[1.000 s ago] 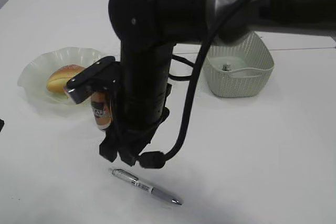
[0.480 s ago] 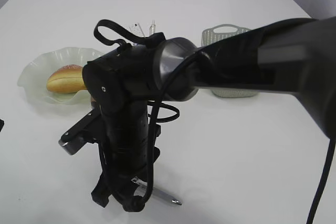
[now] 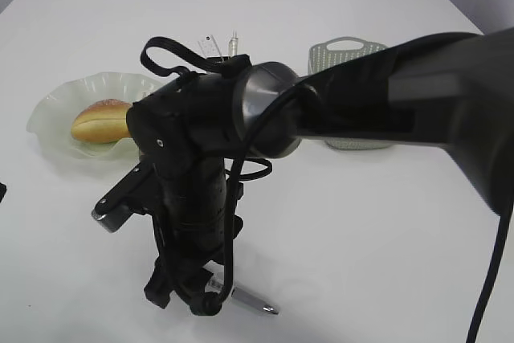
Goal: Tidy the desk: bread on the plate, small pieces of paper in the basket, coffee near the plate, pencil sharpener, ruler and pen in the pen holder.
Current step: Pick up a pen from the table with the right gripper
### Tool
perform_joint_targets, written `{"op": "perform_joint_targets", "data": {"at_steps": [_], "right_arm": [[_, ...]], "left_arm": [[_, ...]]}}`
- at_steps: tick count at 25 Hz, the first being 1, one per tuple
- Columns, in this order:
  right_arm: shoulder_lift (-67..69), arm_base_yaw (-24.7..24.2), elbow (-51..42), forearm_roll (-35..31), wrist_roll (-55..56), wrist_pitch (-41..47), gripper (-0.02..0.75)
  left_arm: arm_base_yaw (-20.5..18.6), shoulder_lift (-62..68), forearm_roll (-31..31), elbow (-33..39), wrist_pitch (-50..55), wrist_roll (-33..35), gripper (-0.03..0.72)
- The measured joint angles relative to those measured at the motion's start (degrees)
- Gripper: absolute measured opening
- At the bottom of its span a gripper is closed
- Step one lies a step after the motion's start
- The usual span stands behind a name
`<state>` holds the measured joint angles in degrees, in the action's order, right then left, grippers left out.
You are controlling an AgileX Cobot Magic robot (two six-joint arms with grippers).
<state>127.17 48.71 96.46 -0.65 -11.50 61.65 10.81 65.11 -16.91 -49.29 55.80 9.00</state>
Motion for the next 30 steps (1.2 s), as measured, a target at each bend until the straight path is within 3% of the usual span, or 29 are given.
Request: {"op": "perform_joint_targets", "data": {"at_steps": [30], "right_arm": [[3.6, -1.0, 0.0, -0.8, 0.1, -1.0, 0.386]], "left_arm": [[0.0, 0.0, -0.1, 0.0, 0.8, 0.0, 0.307]]}}
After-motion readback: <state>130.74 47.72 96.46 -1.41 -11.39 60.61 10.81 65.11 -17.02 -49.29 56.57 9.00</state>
